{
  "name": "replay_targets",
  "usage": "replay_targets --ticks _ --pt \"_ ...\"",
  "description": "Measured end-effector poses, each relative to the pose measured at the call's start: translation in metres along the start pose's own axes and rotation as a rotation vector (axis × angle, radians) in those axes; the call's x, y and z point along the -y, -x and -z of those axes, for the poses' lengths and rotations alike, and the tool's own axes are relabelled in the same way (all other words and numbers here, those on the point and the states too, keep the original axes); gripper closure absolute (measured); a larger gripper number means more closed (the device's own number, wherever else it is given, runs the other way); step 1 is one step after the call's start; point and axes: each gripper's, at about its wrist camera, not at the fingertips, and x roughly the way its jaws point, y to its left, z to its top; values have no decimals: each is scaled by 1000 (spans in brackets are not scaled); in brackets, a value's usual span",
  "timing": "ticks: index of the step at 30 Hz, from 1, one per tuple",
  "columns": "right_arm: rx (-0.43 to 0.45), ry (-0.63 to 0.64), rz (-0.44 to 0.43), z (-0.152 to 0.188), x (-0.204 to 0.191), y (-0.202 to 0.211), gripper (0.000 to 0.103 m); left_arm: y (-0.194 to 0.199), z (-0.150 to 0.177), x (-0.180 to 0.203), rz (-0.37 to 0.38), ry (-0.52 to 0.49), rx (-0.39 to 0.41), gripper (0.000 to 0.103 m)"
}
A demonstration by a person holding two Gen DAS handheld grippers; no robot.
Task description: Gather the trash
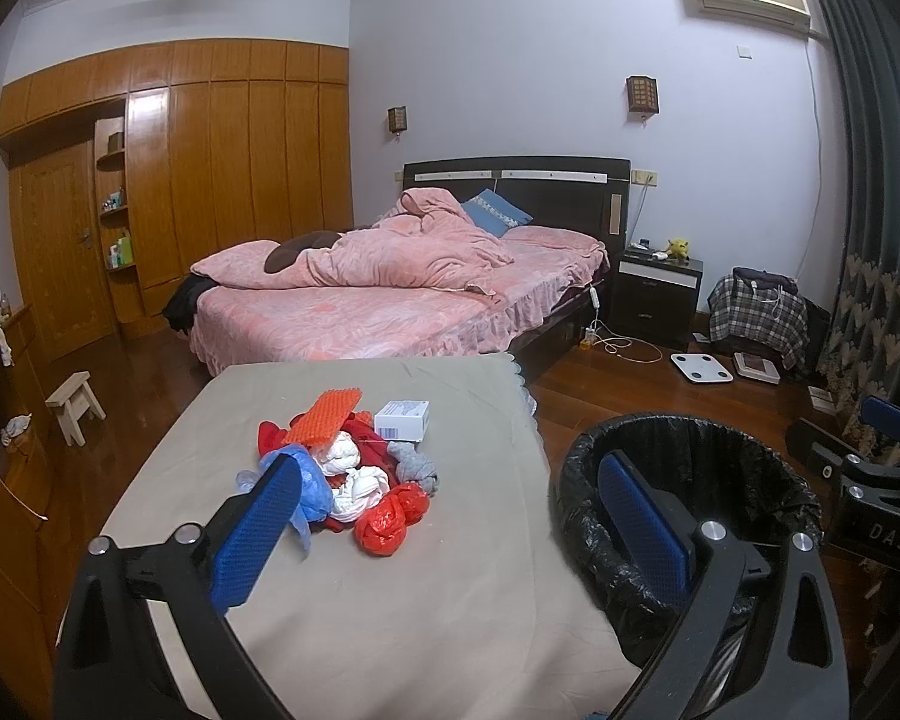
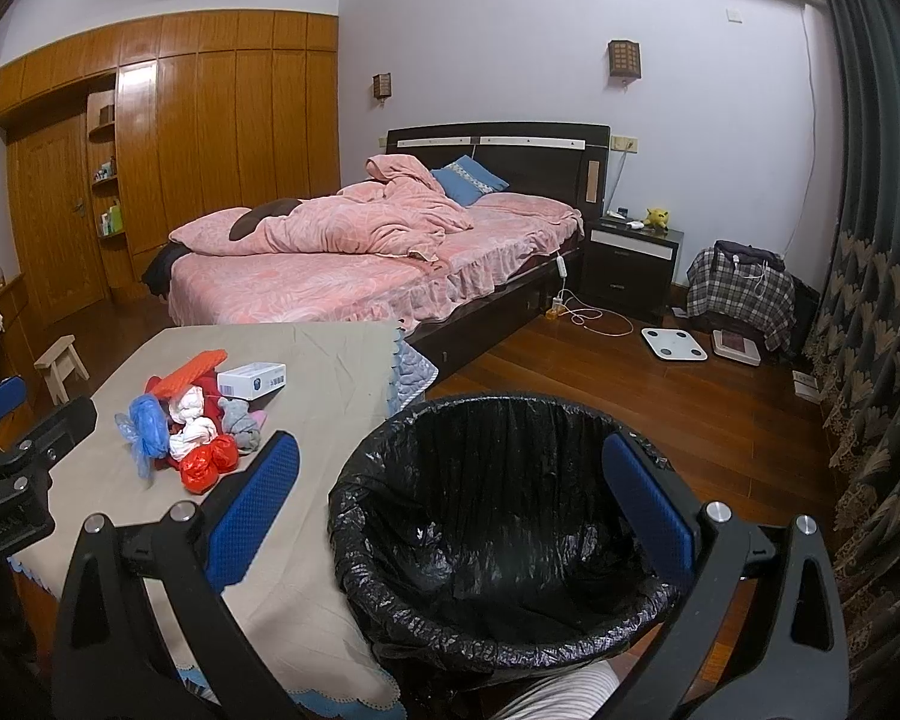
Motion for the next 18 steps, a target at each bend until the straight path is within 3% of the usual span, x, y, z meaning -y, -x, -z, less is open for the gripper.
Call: replay_targets --ticks 18 --pt "-3 -2 -2 -1 -1 -1 5 0 -1 1 -1 0 -1 6"
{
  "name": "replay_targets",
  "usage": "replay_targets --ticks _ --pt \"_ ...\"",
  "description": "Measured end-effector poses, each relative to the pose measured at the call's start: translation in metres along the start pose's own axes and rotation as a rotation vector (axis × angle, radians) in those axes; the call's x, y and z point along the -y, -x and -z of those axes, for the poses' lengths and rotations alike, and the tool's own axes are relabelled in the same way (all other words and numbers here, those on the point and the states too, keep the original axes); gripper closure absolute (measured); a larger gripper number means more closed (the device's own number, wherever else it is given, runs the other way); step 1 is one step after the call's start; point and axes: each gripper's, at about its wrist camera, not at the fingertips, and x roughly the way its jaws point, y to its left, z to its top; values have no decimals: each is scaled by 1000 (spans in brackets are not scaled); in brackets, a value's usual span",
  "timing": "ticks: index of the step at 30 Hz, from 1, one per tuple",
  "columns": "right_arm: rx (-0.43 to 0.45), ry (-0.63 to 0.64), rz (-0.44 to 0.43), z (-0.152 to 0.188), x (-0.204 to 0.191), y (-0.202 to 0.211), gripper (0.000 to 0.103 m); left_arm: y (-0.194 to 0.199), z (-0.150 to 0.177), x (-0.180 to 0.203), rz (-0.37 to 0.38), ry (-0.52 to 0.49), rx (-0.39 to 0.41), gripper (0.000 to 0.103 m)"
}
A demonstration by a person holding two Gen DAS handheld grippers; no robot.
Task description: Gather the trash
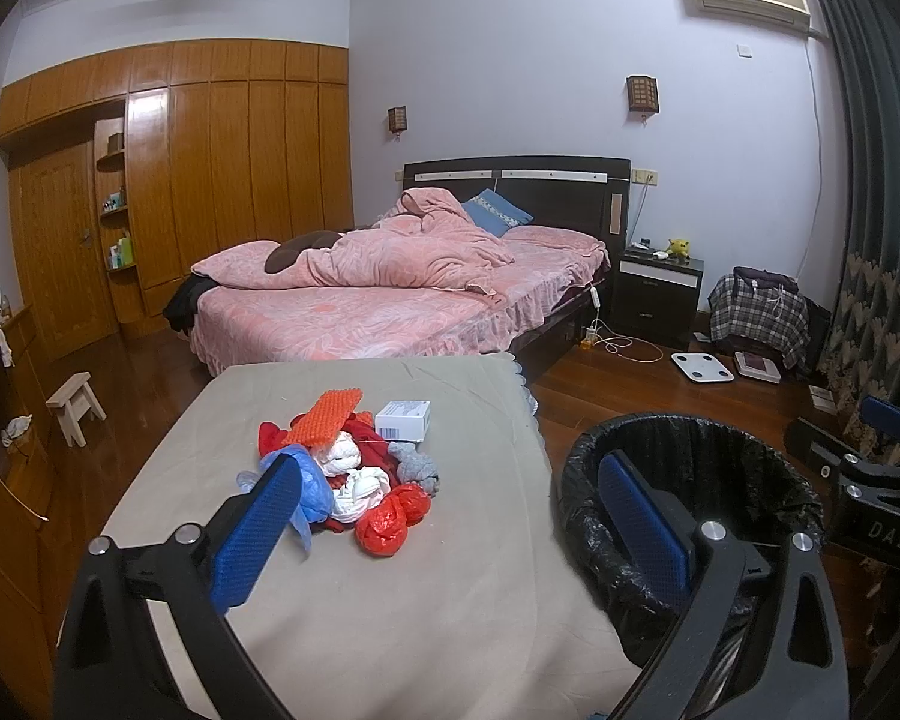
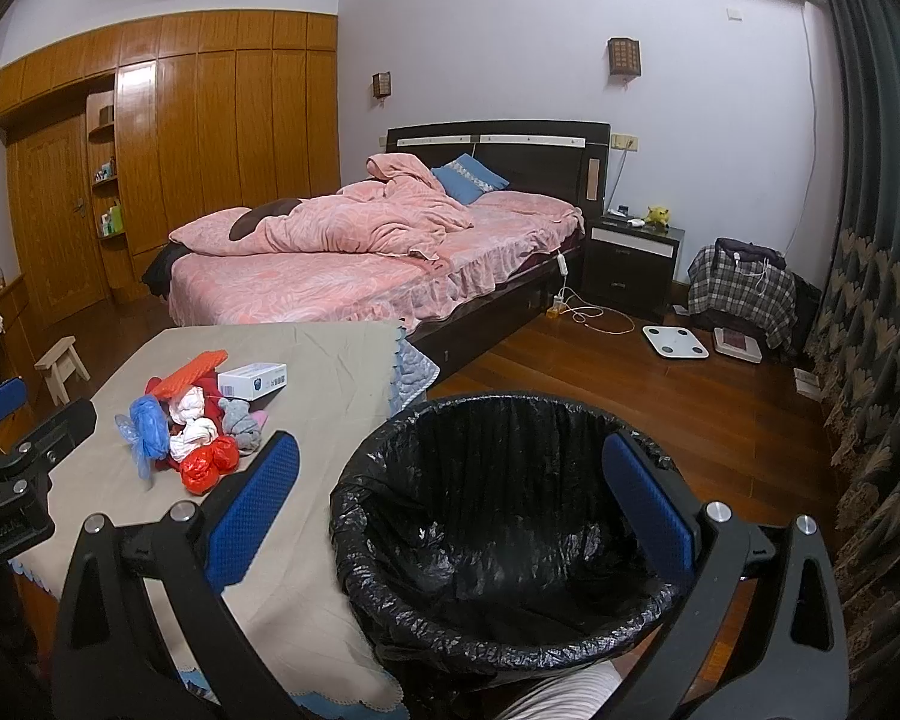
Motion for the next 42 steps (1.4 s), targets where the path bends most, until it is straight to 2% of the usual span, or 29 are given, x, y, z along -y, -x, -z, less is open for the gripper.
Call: replay_targets --ticks 35,42 --pt "-5 -3 -2 7 -4 -4 5 -4 4 -3 1 2 -7 6" --pt "-2 -11 -13 16 -19 -26 5 -9 6 -14 -7 19 11 6"
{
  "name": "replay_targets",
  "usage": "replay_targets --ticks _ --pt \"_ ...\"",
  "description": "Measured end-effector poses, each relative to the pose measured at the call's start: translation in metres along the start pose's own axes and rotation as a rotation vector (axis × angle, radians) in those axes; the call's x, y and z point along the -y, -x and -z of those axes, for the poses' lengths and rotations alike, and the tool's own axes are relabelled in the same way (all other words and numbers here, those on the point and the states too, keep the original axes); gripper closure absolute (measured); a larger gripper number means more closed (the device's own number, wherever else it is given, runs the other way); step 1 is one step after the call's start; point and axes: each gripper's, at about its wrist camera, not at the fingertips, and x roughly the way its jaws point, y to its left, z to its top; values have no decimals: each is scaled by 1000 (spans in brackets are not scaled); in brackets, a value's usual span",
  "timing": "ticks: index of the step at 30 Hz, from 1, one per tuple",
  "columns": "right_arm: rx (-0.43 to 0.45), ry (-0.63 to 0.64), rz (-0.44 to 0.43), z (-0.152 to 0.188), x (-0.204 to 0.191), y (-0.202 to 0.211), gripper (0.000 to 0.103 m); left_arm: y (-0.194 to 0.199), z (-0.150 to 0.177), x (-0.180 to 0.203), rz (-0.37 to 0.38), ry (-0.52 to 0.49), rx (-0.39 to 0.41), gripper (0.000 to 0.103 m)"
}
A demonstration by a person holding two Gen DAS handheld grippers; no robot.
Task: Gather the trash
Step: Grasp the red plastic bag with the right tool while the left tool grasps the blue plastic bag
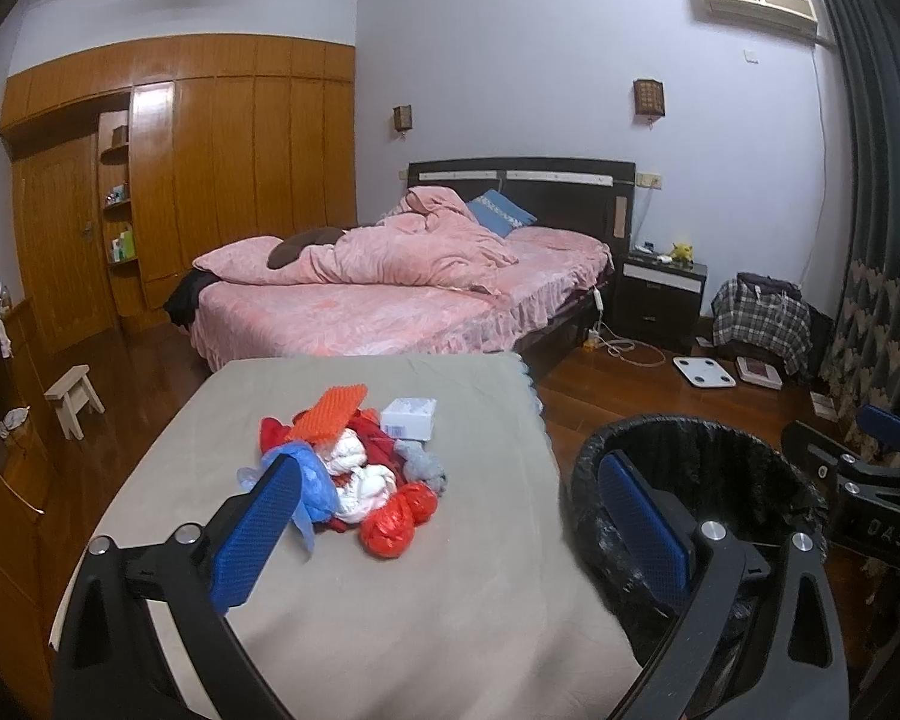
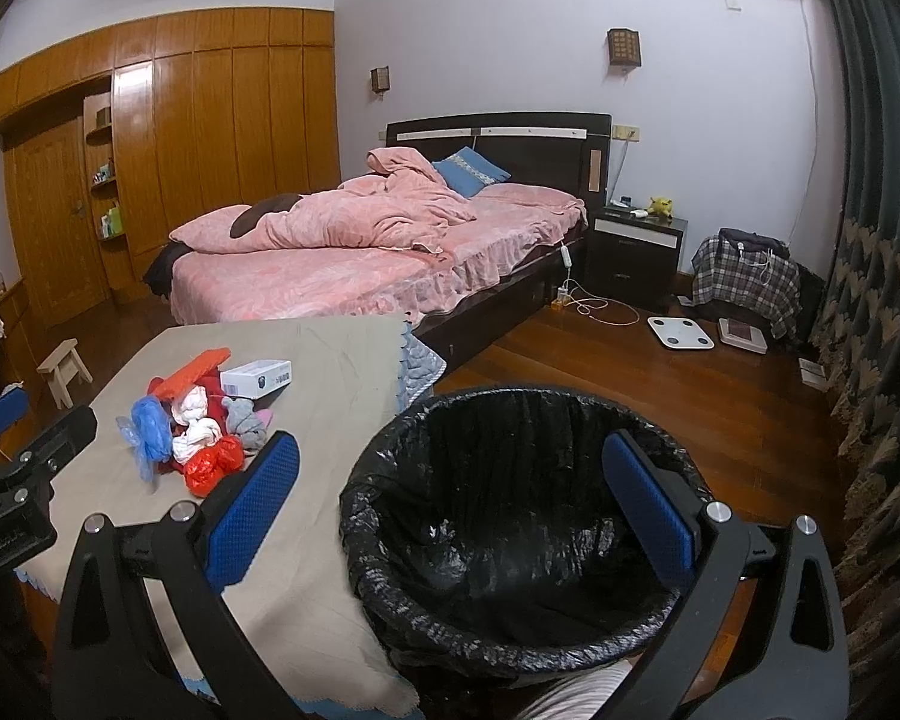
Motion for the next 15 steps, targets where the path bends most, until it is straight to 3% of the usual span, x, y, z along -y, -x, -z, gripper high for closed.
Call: replay_targets --ticks 10,15 --pt "-15 33 -89 -6 -50 -47 5 -27 7 -80 -129 60 28 6" --pt "-54 57 -155 3 -91 -88 5 -52 20 -107 -205 40 -13 6"
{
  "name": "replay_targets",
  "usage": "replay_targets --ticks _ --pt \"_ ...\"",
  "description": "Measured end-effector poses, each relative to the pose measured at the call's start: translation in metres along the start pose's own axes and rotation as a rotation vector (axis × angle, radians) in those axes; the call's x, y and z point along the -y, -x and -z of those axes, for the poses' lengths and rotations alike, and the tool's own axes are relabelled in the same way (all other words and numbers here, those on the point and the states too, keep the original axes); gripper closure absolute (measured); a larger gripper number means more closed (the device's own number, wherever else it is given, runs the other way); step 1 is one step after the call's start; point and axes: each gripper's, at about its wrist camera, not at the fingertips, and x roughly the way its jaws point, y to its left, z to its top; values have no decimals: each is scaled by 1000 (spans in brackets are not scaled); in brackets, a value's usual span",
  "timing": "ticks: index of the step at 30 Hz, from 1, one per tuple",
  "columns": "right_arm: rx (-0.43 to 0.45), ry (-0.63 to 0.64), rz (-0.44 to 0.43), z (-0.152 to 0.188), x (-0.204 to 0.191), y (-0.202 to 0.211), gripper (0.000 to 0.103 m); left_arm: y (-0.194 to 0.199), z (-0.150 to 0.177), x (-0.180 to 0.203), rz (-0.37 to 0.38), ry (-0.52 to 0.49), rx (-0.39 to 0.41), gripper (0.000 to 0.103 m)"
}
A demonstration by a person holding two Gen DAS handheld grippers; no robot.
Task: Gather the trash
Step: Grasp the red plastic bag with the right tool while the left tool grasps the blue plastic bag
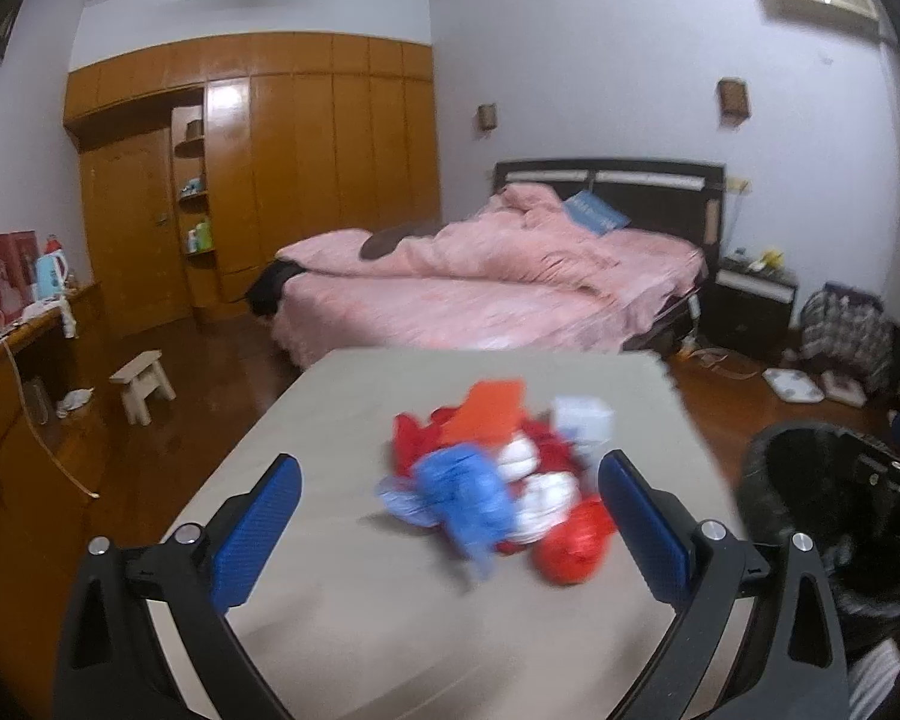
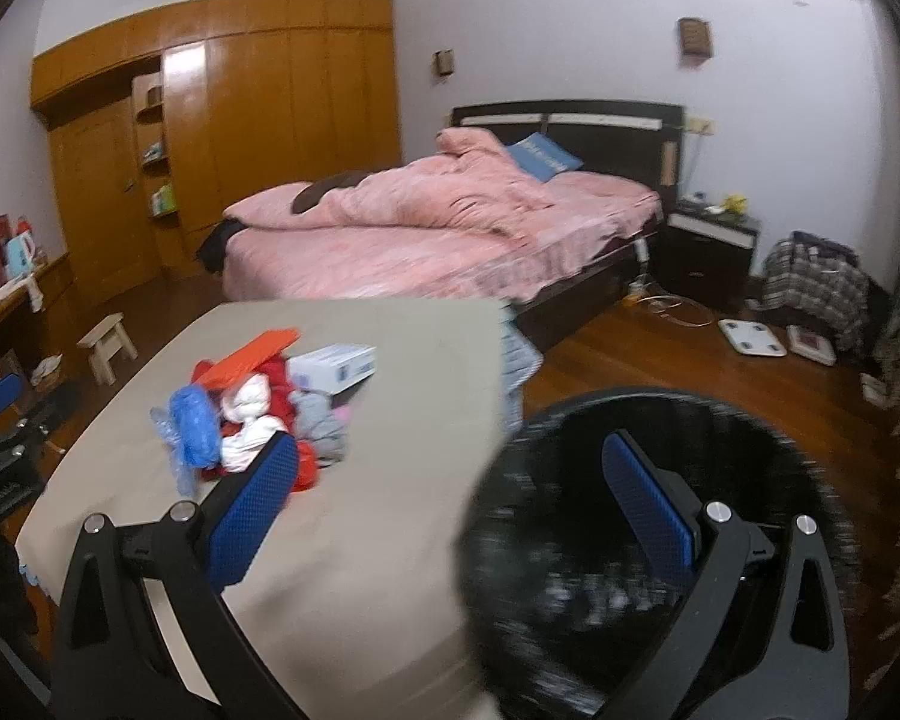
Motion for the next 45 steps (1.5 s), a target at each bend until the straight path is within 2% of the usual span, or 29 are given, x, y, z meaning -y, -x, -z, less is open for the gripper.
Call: replay_targets --ticks 10,15,17,22,27,32,34,38,45 --pt "-108 51 -63 21 -56 -86 6 -58 26 -28 -44 14 -92 7" --pt "-152 88 -86 22 -76 -116 11 -77 31 -36 -45 6 -119 13" --pt "-185 109 -97 23 -86 -128 19 -85 34 -39 -48 -2 -129 15" --pt "-232 117 -129 22 -98 -145 20 -99 38 -46 -39 6 -154 22" --pt "-271 107 -222 24 -105 -146 40 -107 40 -48 -30 16 -173 22" --pt "-291 113 -307 22 -106 -138 74 -111 39 -46 -19 10 -175 22" --pt "-286 118 -318 21 -107 -133 80 -111 38 -45 -13 9 -176 22" --pt "-278 112 -314 16 -100 -128 87 -108 34 -37 8 5 -169 22" --pt "-248 100 -285 9 -82 -110 92 -105 30 -10 67 -11 -158 22"
